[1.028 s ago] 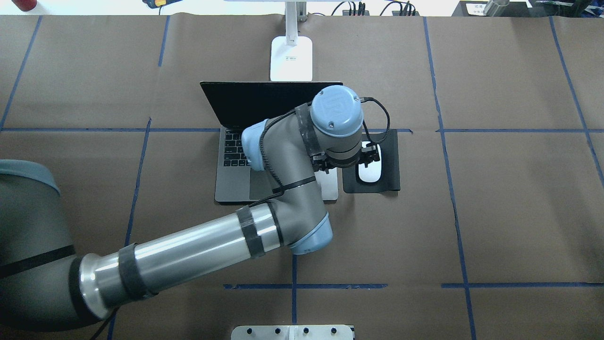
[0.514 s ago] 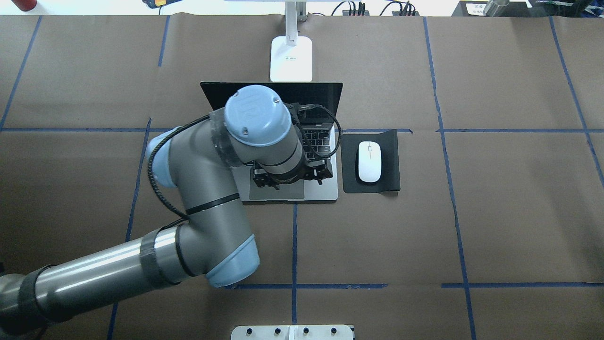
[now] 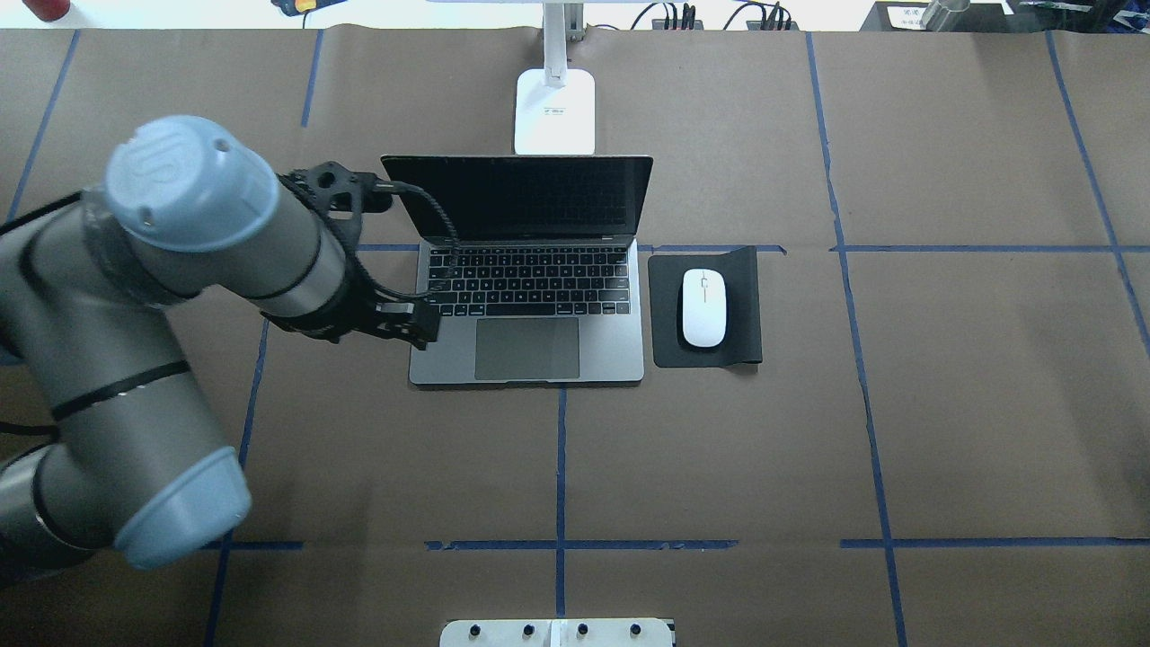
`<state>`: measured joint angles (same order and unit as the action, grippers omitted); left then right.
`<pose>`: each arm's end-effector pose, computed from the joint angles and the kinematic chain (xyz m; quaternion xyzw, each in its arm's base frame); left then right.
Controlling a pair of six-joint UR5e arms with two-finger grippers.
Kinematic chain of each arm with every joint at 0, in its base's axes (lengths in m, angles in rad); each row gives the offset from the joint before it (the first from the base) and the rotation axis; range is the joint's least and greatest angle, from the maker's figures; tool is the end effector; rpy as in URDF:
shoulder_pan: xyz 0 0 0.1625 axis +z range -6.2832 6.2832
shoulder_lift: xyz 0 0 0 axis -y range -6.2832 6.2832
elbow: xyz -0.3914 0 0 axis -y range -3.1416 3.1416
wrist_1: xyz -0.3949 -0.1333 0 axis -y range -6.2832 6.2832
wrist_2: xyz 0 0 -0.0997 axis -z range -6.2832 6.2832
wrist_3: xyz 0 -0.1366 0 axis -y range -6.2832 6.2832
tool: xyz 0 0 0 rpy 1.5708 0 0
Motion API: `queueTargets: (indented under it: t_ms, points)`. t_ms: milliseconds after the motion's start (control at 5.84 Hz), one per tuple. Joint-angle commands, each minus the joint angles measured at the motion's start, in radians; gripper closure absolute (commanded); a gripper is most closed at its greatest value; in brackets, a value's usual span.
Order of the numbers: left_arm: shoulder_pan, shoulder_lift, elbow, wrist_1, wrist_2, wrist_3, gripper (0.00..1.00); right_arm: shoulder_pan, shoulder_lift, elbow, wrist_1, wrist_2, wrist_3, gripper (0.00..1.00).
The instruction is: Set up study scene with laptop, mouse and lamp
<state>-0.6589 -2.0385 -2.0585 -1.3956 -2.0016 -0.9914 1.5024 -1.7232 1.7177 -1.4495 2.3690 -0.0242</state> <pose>0.3981 -0.4047 0.2075 0.0546 0.4173 0.0453 0.9060 0.0049 -0.4469 0.6347 0.0447 -0.3890 -0.0650 0.9178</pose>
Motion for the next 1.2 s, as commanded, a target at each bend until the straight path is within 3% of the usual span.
queueTargets:
  t_ms: [0, 171, 514, 685, 1028]
  points:
    - [-0.219, 0.184, -0.028, 0.026, -0.104, 0.338, 0.00, 0.024, 0.013, -0.044, 0.006, 0.013, -0.022, 0.00]
    - [-0.349, 0.286, -0.025, 0.026, -0.174, 0.505, 0.00, 0.048, 0.028, -0.044, -0.002, 0.071, -0.016, 0.00]
    - [-0.578, 0.465, 0.006, 0.027, -0.213, 0.793, 0.00, 0.053, 0.053, -0.044, -0.002, 0.078, -0.017, 0.00]
    - [-0.682, 0.537, 0.065, 0.023, -0.218, 0.915, 0.00, 0.059, 0.054, -0.038, 0.007, 0.075, -0.017, 0.00]
    - [-0.899, 0.572, 0.264, 0.012, -0.296, 1.181, 0.00, 0.059, 0.051, -0.032, 0.006, 0.070, 0.006, 0.00]
